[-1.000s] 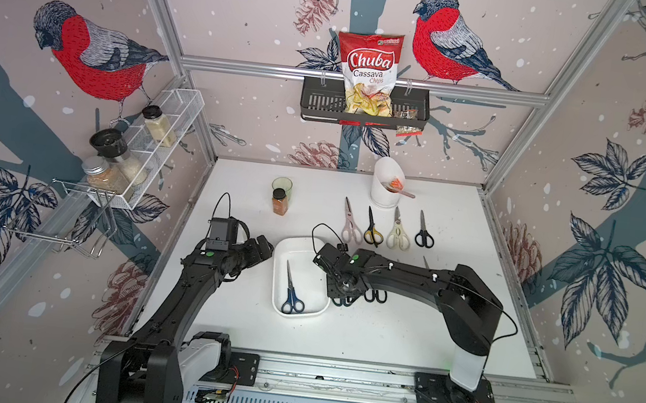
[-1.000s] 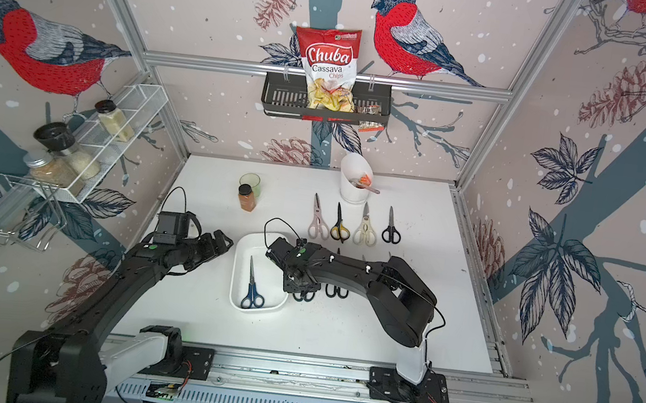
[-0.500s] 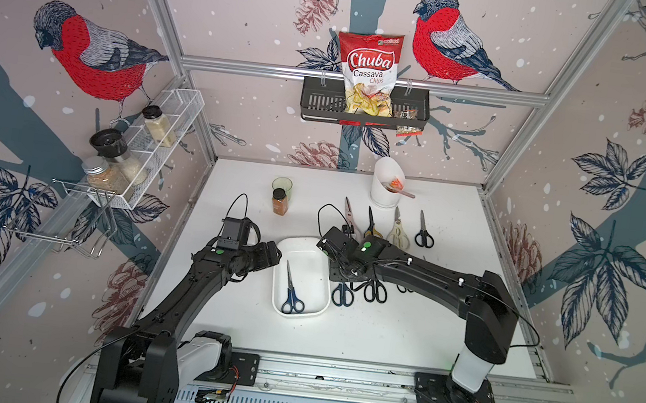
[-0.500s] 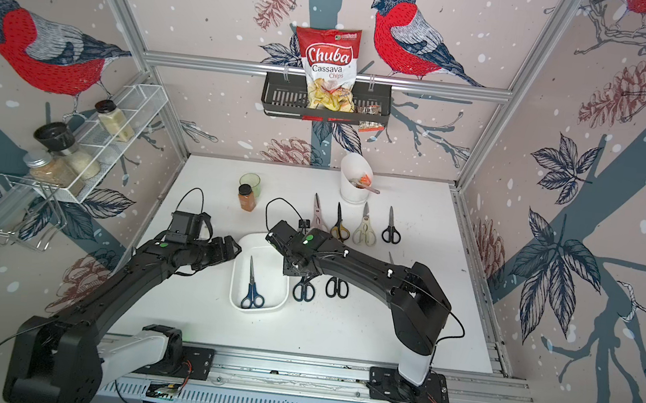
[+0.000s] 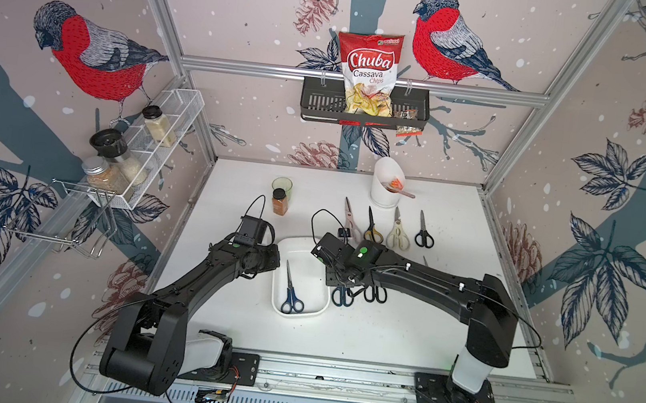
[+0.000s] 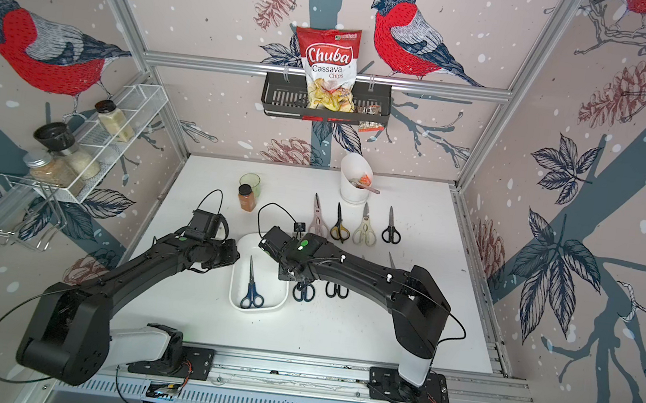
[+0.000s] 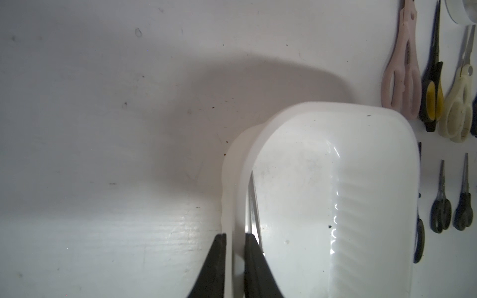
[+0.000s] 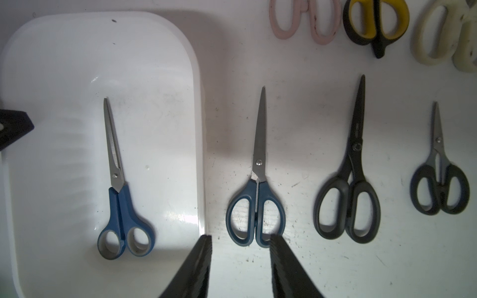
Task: Take the scissors out of the storage box
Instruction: Pick up the storage box at the center of the board.
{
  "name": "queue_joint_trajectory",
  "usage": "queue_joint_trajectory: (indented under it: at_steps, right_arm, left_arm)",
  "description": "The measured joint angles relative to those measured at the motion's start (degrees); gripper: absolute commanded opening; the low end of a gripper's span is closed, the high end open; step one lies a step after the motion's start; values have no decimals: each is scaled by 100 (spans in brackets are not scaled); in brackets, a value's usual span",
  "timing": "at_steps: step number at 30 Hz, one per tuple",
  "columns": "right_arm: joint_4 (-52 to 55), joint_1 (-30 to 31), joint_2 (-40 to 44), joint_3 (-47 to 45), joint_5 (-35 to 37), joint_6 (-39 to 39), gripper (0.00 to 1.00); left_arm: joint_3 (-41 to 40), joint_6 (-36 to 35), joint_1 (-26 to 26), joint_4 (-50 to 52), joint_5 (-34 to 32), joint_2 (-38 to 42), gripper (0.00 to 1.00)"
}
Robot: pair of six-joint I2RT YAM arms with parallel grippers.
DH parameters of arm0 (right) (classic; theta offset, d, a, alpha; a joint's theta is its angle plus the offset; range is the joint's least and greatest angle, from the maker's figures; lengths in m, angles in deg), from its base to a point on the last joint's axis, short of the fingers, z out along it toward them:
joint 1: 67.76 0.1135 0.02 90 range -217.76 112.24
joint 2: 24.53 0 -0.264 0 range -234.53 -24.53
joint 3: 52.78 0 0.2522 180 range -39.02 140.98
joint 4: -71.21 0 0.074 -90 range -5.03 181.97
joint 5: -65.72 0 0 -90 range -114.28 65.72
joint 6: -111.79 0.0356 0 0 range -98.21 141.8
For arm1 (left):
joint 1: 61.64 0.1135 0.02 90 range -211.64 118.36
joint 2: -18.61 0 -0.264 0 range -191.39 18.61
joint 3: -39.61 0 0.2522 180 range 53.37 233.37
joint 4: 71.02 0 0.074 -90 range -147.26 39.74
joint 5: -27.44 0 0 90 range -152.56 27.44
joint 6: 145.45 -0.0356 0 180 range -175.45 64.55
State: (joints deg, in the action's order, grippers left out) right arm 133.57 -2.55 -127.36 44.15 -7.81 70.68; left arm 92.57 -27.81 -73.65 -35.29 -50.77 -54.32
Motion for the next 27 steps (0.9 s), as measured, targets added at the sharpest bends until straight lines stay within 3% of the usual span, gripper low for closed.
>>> queue_joint_trajectory:
  at_steps: [5,9,14,27]
  right_arm:
    - [94,90,7,9,35,76,42]
    - [111,179,-4,136,59,76,42]
    - [-44,363,-127,299,52,-39,42]
    - [-1622,763,-686,-129,-435,-1001,35]
  left_arm:
    - [52,-2,-142,-72,-164,-190,12]
    - [94,-13,-192,-249,-199,-330,0]
    - [83,-13,-212,-356,-260,-343,0]
    - [-476,92,-212,-778,-800,1235,0]
